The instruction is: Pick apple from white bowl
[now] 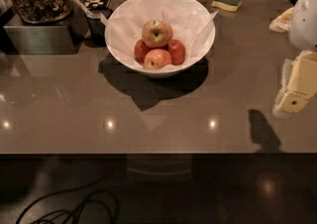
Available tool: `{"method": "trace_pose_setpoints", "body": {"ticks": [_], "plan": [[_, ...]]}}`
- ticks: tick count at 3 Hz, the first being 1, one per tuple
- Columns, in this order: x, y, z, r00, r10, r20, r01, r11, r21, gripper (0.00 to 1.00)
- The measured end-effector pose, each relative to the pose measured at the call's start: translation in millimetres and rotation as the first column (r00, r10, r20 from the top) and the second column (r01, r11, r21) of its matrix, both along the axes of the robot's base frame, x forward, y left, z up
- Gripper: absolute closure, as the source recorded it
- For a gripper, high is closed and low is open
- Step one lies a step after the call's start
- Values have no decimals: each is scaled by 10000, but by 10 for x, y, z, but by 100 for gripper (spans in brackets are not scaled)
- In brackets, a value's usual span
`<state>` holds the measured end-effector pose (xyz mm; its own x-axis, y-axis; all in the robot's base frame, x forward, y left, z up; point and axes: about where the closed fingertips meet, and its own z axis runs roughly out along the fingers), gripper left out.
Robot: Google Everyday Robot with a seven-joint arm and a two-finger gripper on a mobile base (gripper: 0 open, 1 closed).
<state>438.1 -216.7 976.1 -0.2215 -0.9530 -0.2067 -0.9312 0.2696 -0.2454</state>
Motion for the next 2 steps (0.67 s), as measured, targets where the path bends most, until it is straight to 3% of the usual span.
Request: {"method": "trace_pose_setpoints", "body": {"ticks": [1, 2], "plan": [[0, 0, 0, 10000, -3, 1, 3, 10000, 1, 0], [59, 20, 58, 9965, -797, 237, 792, 9966, 217, 0]]}}
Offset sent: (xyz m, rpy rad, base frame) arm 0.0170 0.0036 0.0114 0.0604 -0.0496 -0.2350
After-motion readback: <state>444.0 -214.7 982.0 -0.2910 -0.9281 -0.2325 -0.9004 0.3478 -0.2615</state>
